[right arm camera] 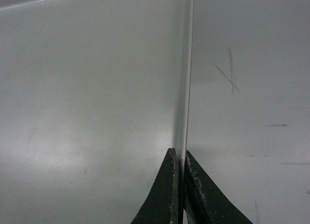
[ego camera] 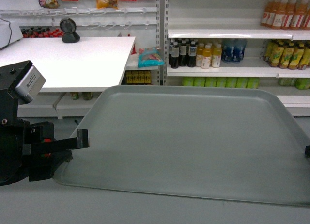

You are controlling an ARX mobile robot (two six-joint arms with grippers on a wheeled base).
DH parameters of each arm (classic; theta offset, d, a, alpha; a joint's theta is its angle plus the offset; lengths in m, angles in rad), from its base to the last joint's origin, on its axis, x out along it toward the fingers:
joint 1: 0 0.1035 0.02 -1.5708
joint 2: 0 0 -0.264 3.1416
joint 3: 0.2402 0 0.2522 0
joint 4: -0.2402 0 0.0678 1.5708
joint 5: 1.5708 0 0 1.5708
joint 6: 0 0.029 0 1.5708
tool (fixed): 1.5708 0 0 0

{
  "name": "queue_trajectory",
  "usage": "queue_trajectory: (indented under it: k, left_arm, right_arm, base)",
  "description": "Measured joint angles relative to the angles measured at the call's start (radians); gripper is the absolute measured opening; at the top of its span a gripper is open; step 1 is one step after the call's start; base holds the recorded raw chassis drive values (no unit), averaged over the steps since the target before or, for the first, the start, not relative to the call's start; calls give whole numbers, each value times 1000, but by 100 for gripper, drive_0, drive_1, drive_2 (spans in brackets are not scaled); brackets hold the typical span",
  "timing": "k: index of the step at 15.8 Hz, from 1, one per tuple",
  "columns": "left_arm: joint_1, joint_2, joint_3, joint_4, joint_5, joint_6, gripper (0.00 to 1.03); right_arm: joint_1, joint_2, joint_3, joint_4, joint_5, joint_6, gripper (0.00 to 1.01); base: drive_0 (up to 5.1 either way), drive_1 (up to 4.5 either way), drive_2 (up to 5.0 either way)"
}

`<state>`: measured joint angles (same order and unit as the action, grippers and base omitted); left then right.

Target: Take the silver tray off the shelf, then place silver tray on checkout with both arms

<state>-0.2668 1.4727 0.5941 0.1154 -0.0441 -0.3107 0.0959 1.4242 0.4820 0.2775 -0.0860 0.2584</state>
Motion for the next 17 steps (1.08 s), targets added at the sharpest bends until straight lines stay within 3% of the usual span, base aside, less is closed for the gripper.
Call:
queue_trajectory:
  k: [17]
  left_arm:
    - [0,0,0,-2,0,0,2]
  right_arm:
    - [0,-1,0,-2,0,0,3]
  base:
    - [-493,244,244]
